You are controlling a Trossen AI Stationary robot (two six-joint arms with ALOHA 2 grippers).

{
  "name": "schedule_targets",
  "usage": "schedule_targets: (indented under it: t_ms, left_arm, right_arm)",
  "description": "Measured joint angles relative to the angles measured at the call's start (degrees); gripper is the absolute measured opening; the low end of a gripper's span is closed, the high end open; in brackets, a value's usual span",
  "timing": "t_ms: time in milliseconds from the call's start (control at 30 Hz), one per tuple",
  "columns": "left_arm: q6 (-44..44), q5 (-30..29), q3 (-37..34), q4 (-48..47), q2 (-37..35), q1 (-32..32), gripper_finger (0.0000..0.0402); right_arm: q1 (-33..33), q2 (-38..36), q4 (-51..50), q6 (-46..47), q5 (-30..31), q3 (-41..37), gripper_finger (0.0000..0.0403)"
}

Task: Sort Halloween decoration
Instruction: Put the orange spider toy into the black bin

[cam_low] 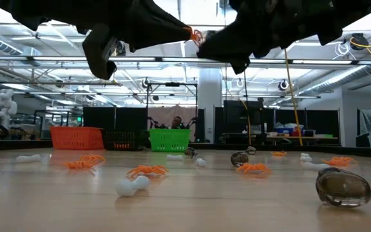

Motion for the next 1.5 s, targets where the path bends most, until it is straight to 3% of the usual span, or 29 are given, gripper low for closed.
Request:
schedule_targets:
  t_ms: [233, 367, 500, 600, 800, 1167, 1367, 1500]
  left_arm:
    - [-15.1, -1.3, 0.0, 0.2, 0.0, 0.0, 0.0]
    - [-31.2, -3.8, 0.0, 0.6, 0.0, 0.0, 0.0]
    - [-54.5, -10.8, 0.0, -2.0, 0.0, 0.7, 0.0]
    - [-67.8, -11.8, 0.0, -4.7, 0.0, 1.3, 0.0]
    - [-81.7, -11.8, 0.0, -6.5, 0.0, 1.9, 0.0]
    - [-80.2, -11.1, 0.0, -6.0, 0.0, 2.1, 0.0]
    - [-65.9, -11.0, 0.0, -5.9, 0.0, 2.1, 0.0]
    - [-51.7, -11.0, 0.0, -5.9, 0.0, 2.1, 0.0]
  right_arm:
    - [0.1, 0.0, -9.2, 0.3, 9.5, 0.0, 0.0128]
    - [0.2, 0.0, -12.4, 0.6, 14.5, 0.0, 0.0136]
    - [0.1, 0.0, -14.8, -0.2, 15.0, 0.0, 0.0134]
    - [0.1, 0.0, -14.8, -0.9, 15.1, 0.0, 0.0132]
    - [0.1, 0.0, -14.9, -0.9, 15.0, 0.0, 0.0131]
    - [0.2, 0.0, -16.9, -0.5, 14.7, 0.0, 0.013]
    - [0.2, 0.0, -17.2, -0.2, 14.7, 0.0, 0.013]
    - [0.2, 0.0, -17.2, 0.7, 14.7, 0.0, 0.013]
